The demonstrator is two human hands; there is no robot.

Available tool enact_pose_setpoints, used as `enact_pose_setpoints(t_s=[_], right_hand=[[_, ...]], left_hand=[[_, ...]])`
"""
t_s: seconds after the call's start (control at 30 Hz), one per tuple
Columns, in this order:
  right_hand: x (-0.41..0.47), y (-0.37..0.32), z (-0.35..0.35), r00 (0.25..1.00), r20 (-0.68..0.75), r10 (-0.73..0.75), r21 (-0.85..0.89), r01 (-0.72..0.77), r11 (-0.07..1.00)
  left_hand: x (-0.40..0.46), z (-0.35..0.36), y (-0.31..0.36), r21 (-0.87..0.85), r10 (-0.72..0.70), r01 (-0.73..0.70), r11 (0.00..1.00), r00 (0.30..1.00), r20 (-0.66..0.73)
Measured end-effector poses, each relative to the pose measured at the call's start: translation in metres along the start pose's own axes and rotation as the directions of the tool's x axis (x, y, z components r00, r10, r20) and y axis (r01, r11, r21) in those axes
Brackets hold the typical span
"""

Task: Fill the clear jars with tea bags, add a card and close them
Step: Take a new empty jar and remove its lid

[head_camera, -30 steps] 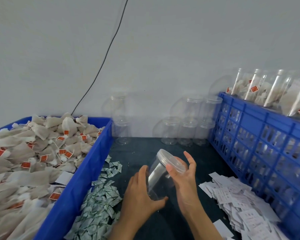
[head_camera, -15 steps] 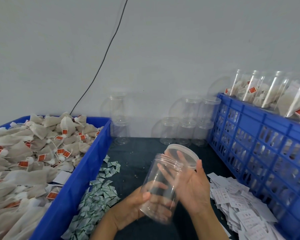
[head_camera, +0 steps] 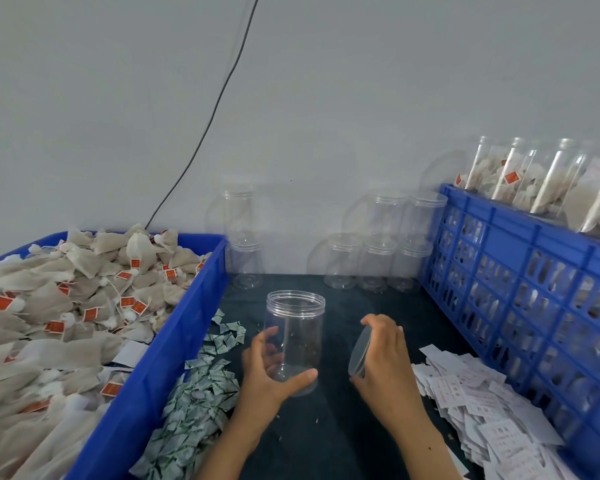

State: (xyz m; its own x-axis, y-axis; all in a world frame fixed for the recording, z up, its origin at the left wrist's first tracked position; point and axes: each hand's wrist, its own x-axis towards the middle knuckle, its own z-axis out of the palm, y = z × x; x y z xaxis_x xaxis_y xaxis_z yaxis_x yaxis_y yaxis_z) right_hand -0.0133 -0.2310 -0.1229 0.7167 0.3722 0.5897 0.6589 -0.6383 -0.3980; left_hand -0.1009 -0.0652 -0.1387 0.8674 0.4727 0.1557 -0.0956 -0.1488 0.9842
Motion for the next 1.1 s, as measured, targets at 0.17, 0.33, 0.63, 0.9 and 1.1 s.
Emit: enact_pose_setpoints(t_s=[0.17, 0.33, 0.63, 0.9, 1.1], right_hand=[[-0.002, -0.001, -0.003, 0.966, 0.256, 0.033, -0.193, 0.017, 0.981], [-0.002, -0.009, -0.001, 0.923, 0.385, -0.019, -0.003, 0.022, 1.000], [-0.006, -0.010, 0.005, 0.957, 0.272, 0.102, 0.108, -0.135, 0.985], [-0.006, -0.001, 0.011, 0.923, 0.342, 0.176, -0.241, -0.095, 0.966], [-0.009, 0.004, 0.025, 0.871, 0.420, 0.254, -0.204, -0.183, 0.962]], left_hand=[[0.001, 0.002, -0.009, 0.117, 0.007, -0.007, 0.993, 1.000, -0.002], [0.004, 0.001, -0.015, 0.122, -0.023, 0.018, 0.992, 0.999, 0.042], [0.003, 0.001, -0.016, 0.165, -0.009, 0.001, 0.986, 0.999, 0.047], [0.003, 0.002, -0.014, 0.174, -0.019, 0.010, 0.985, 0.999, 0.048], [0.003, 0.001, -0.012, 0.194, -0.043, 0.030, 0.981, 0.997, 0.063]])
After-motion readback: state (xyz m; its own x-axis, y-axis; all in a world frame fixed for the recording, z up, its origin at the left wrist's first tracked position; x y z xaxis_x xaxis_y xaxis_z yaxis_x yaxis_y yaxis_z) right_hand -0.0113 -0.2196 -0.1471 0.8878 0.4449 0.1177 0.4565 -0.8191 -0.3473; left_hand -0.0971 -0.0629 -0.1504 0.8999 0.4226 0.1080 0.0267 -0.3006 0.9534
